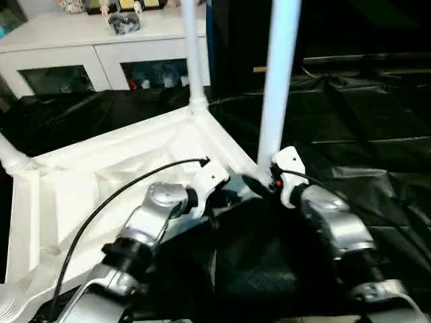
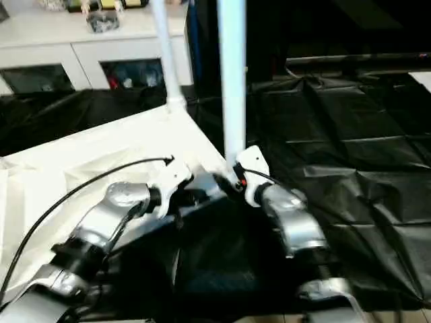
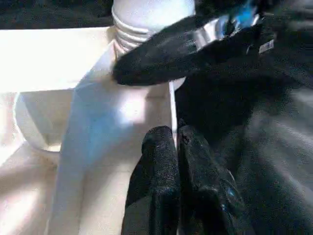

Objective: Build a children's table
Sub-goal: Rotate leg to tighten

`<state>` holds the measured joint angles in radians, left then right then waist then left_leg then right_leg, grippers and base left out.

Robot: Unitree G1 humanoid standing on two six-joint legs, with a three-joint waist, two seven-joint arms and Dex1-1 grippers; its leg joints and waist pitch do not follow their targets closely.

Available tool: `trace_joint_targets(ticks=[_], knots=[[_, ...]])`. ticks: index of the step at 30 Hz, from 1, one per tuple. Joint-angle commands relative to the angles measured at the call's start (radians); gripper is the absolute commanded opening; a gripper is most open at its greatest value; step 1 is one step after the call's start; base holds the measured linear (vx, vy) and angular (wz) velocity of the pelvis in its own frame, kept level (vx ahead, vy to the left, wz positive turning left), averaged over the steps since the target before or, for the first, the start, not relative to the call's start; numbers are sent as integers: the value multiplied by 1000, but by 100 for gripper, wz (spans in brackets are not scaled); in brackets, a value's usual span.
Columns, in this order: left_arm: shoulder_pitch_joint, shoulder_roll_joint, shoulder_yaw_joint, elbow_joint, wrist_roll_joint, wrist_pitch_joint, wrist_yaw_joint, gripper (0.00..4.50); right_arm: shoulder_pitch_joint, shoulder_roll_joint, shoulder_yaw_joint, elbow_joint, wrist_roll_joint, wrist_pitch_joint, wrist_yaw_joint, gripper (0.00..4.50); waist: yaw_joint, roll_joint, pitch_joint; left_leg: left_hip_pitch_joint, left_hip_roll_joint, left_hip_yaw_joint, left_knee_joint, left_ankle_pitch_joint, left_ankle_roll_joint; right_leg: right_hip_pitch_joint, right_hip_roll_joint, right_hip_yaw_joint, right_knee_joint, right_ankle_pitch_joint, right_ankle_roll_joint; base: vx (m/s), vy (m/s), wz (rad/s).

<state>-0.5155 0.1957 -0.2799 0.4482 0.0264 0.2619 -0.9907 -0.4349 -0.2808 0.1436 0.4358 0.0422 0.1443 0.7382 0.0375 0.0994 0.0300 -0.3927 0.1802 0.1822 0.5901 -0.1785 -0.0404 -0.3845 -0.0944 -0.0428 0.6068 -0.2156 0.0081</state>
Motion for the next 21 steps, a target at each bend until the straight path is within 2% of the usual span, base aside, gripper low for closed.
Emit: trace_joint_targets(ticks=[1, 3, 5, 7, 8, 10, 11, 12, 14, 15, 21], knots=[[-5, 3, -56, -65, -45, -33, -121, 0, 5, -11, 81, -43, 11, -32, 131, 379, 4, -20, -61, 15, 41, -14, -55, -120, 132, 44, -45, 22, -57, 49, -258, 0, 0, 0], [-3, 19, -56, -66, -45, -35, -139, 0, 7, -29, 86, -54, 18, -37, 168, 379, 5, -16, -58, 16, 41, -10, -55, -133, 140, 38, -44, 21, -61, 28, -266, 0, 0, 0], [3, 63, -56, -62, -49, -59, -198, 0, 18, -86, 104, -96, 50, -17, 288, 379, 9, -11, -54, 21, 44, -12, -62, -186, 117, 38, -43, 21, -67, -62, -261, 0, 0, 0], [5, 80, -57, -61, -48, -70, -223, 0, 22, -108, 110, -109, 57, -13, 329, 379, 11, -11, -52, 22, 46, -12, -65, -217, 101, 38, -43, 23, -70, -103, -252, 0, 0, 0], [8, 120, -62, -62, -61, -85, -284, 0, 29, -149, 121, -133, 69, -2, 401, 379, 11, -20, -50, 23, 46, -12, -68, -224, 92, 38, -41, 22, -73, -117, -250, 0, 0, 0], [9, 137, -64, -65, -72, -89, -318, 0, 33, -163, 124, -145, 77, 6, 428, 366, 14, -14, -49, 24, 48, -12, -69, -234, 84, 34, -43, 25, -72, -135, -248, 0, 0, 0], [10, 150, -67, -71, -83, -84, -343, 0, 35, -172, 128, -154, 86, 13, 446, 355, 14, -18, -49, 24, 47, -12, -69, -233, 84, 35, -42, 25, -71, -134, -249, 0, 0, 0], [12, 169, -75, -83, -97, -77, -387, 0, 40, -180, 137, -169, 96, 23, 473, 344, 17, -18, -51, 25, 49, -12, -70, -227, 83, 33, -43, 26, -69, -128, -253, 0, 0, 0], [14, 182, -82, -89, -100, -78, -416, 0, 44, -181, 143, -178, 94, 25, 488, 329, 17, -23, -51, 22, 49, -11, -69, -202, 86, 34, -43, 26, -66, -106, -258, 0, 0, 0], [13, 185, -84, -89, -99, -81, -421, 0, 45, -181, 147, -180, 95, 26, 490, 319, 18, -20, -51, 23, 49, -11, -69, -201, 85, 33, -44, 26, -65, -105, -259, 0, 0, 0], [9, 171, -76, -77, -100, -96, -391, 0, 54, -148, 160, -188, 104, 40, 480, 281, 17, -24, -52, 22, 46, -10, -65, -180, 86, 34, -45, 27, -63, -87, -263, 0, 0, 0]])
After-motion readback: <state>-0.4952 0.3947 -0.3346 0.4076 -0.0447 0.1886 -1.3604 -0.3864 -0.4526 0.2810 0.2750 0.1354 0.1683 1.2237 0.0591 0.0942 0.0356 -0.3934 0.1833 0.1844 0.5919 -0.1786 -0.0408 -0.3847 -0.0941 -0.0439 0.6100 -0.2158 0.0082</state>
